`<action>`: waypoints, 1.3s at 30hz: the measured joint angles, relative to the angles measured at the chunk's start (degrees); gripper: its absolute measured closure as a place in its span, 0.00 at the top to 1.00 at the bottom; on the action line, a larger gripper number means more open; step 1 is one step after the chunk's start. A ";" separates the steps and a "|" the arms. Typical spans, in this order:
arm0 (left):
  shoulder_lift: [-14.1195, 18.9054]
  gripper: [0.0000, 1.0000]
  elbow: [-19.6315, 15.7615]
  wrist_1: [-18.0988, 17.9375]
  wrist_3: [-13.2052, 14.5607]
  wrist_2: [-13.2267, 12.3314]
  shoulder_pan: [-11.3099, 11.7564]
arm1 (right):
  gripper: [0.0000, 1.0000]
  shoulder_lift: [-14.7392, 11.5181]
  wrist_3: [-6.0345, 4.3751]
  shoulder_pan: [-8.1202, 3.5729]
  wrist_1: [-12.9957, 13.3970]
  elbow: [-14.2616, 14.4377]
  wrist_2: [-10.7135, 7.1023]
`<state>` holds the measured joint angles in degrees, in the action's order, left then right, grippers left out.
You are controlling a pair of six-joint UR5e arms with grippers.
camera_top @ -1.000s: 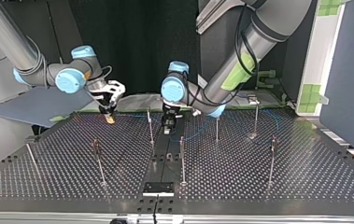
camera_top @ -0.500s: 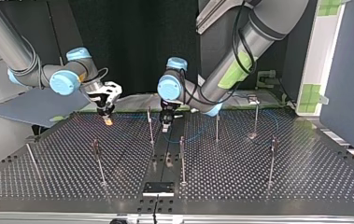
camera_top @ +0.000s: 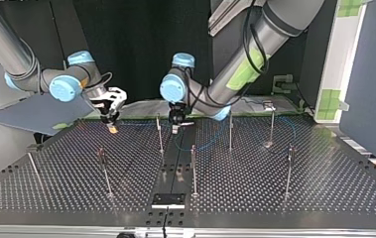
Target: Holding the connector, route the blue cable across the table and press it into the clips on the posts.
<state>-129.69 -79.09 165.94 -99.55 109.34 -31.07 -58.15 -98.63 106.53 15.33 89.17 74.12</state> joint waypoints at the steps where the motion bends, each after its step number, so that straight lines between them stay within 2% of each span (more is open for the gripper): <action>1: 0.31 1.00 -0.26 0.36 0.09 0.17 -0.28 | 0.00 0.00 0.00 -0.07 -0.14 0.00 -0.01; 7: 3.08 1.00 -1.65 3.14 0.53 0.71 -2.69 | 0.00 0.00 -0.02 -0.52 -1.19 0.00 -0.01; 10: 3.95 1.00 -1.79 3.75 0.43 1.76 -4.27 | 0.00 -0.07 -0.24 -0.78 -1.59 0.00 -0.02; 21: 4.22 1.00 -1.79 2.39 -0.54 6.46 -9.93 | 0.00 -0.17 -1.41 -2.14 -1.87 -0.02 -0.02; 28: 3.02 1.00 -0.77 0.78 -0.78 9.31 -13.08 | 0.00 -0.35 -1.60 -2.86 -2.27 -0.01 -0.01; 39: -1.73 1.00 4.05 5.09 -2.61 14.34 -17.48 | 0.00 -2.54 -2.06 -3.33 -3.15 0.08 -0.10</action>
<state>-131.42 -75.04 171.04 -102.16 123.68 -48.55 -60.69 -100.69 103.20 12.17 89.25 74.01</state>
